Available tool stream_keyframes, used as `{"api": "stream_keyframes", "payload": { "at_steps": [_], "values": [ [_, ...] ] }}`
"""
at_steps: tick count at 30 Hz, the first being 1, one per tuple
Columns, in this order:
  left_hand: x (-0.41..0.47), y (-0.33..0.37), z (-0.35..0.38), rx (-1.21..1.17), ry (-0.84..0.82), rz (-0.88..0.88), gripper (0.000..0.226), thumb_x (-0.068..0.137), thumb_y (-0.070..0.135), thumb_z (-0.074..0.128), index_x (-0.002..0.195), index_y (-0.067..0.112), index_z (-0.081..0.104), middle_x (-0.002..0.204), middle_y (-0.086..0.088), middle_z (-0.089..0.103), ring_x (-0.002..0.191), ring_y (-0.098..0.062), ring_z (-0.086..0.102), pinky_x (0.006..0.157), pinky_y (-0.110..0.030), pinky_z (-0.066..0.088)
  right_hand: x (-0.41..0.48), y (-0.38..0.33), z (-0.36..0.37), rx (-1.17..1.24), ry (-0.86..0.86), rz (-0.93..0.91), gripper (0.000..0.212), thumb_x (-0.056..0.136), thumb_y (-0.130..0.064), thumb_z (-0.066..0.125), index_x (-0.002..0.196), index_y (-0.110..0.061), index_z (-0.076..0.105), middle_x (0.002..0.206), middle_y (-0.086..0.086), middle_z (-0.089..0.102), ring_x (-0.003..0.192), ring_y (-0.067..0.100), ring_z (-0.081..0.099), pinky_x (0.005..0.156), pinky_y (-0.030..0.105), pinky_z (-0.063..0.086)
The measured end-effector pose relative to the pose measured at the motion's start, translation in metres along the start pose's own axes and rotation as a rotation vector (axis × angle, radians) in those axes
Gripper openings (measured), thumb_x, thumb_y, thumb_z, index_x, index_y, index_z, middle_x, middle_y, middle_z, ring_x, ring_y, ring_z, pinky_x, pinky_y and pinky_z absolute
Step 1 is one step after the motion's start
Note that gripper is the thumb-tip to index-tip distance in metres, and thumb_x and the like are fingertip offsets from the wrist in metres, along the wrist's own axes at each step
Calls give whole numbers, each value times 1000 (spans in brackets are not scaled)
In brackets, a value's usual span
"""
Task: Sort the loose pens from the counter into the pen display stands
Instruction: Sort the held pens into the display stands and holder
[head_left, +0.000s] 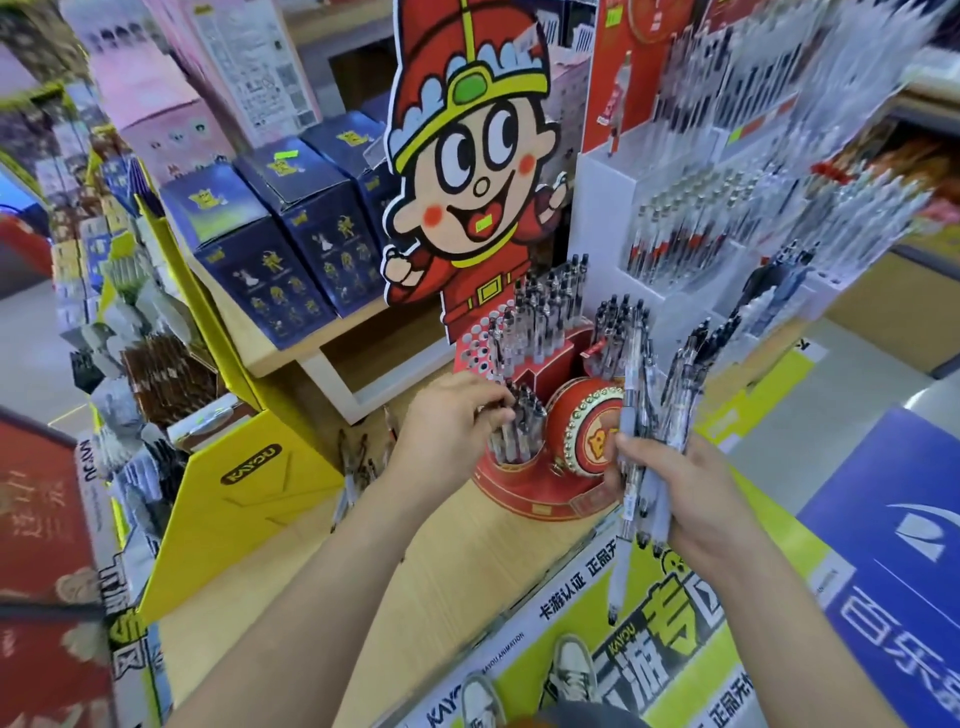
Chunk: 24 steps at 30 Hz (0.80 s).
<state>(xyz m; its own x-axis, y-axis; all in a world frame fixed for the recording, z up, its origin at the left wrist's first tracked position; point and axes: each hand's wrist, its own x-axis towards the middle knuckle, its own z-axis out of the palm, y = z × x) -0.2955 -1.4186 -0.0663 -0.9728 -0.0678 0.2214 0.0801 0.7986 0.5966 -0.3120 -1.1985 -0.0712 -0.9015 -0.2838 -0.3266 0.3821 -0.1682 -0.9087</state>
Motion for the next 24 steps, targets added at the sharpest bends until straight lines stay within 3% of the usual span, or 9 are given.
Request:
{"api": "stream_keyframes", "payload": {
  "at_steps": [9, 16, 21, 24],
  "values": [
    [0, -3, -4, 80, -18, 37, 14, 83, 20, 72, 96, 15, 75, 92, 2, 70, 92, -17, 61, 83, -41, 52, 9, 1, 0, -40, -50, 3, 9, 91, -3, 59, 99, -7, 61, 74, 7, 66, 62, 24, 65, 64, 35, 55],
    [4, 1, -4, 93, -13, 58, 13, 82, 17, 74, 95, 14, 75, 88, 3, 70, 86, -15, 62, 79, -37, 54, 25, -1, -3, -138, -107, 4, 25, 86, -5, 67, 110, -11, 61, 82, 11, 70, 68, 27, 70, 67, 33, 57],
    [3, 7, -5, 169, -92, 134, 8, 82, 16, 74, 89, 15, 74, 83, 4, 70, 81, -16, 61, 74, -32, 53, 34, 0, -4, -101, -155, 5, 17, 87, 0, 64, 100, -12, 61, 66, 5, 61, 54, 21, 56, 48, 26, 46],
    [1, 6, -3, 153, -68, 4, 13, 84, 28, 72, 93, 18, 74, 84, 9, 67, 81, -9, 58, 76, -31, 51, 37, -2, -6, -151, -196, 7, 17, 90, 2, 61, 98, -13, 64, 68, 9, 56, 52, 18, 52, 46, 24, 42]
  ]
}}
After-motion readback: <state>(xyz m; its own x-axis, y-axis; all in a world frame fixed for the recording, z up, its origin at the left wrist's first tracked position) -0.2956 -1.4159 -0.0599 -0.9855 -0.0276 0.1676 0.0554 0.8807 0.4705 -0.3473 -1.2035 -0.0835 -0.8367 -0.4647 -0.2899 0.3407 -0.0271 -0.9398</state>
